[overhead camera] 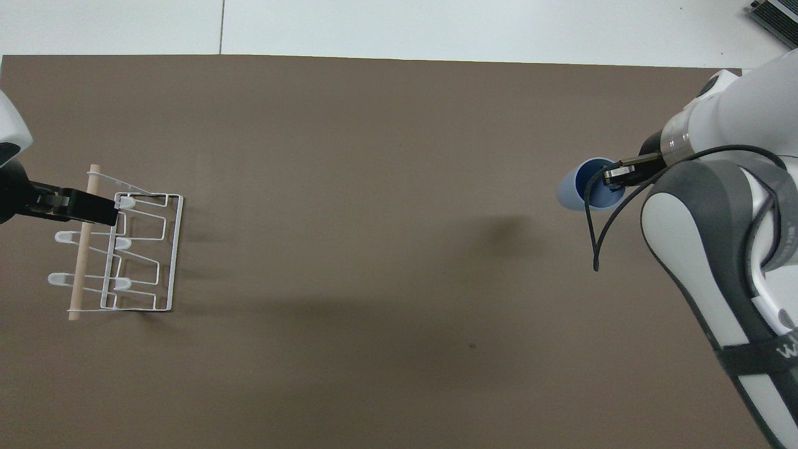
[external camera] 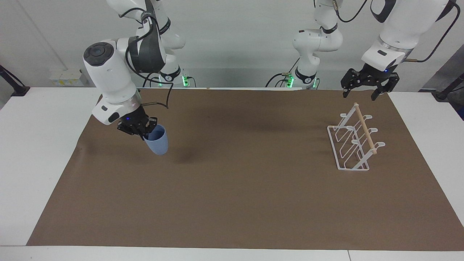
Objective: Hang cup on cup holder
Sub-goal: 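Lift the blue cup with the right gripper while the left gripper rises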
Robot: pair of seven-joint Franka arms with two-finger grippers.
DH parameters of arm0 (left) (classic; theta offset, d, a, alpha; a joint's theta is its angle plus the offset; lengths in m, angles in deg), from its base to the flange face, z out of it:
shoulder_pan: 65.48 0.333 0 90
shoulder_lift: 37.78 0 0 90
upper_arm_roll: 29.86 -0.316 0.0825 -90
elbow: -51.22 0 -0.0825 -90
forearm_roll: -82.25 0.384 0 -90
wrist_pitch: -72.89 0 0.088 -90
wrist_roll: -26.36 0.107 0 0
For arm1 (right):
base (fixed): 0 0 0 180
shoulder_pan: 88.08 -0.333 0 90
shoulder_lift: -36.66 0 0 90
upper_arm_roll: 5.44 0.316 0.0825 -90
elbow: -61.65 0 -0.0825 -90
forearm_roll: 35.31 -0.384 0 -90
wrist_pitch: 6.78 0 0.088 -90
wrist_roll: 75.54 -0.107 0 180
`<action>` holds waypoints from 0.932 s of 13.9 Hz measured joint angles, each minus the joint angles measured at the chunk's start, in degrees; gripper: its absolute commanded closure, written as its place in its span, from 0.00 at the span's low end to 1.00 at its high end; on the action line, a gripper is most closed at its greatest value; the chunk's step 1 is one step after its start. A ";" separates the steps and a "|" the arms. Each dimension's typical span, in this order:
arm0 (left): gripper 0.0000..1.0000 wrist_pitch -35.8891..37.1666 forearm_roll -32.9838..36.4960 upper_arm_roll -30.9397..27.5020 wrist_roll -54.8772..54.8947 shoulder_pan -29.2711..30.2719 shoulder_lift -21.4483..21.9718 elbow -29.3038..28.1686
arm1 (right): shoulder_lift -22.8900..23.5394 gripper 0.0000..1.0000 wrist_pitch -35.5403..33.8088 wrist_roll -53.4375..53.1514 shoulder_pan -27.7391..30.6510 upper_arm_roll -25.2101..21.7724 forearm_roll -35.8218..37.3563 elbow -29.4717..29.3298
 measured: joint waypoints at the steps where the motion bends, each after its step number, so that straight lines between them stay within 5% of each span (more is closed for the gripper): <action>1: 0.00 -0.01 0.00 0.05 1.18 -0.01 0.00 0.00 | -0.69 1.00 -1.63 0.00 -0.34 0.98 -0.01 -0.98; 5: 0.00 -0.67 0.00 0.31 5.93 -0.13 0.01 0.00 | -2.50 1.00 -6.19 0.00 -0.47 4.76 -1.88 -3.22; 13: 0.00 -6.99 -9.55 0.90 27.99 -0.90 0.27 -2.38 | -2.29 1.00 -4.35 -0.01 -2.66 6.57 -25.48 -4.60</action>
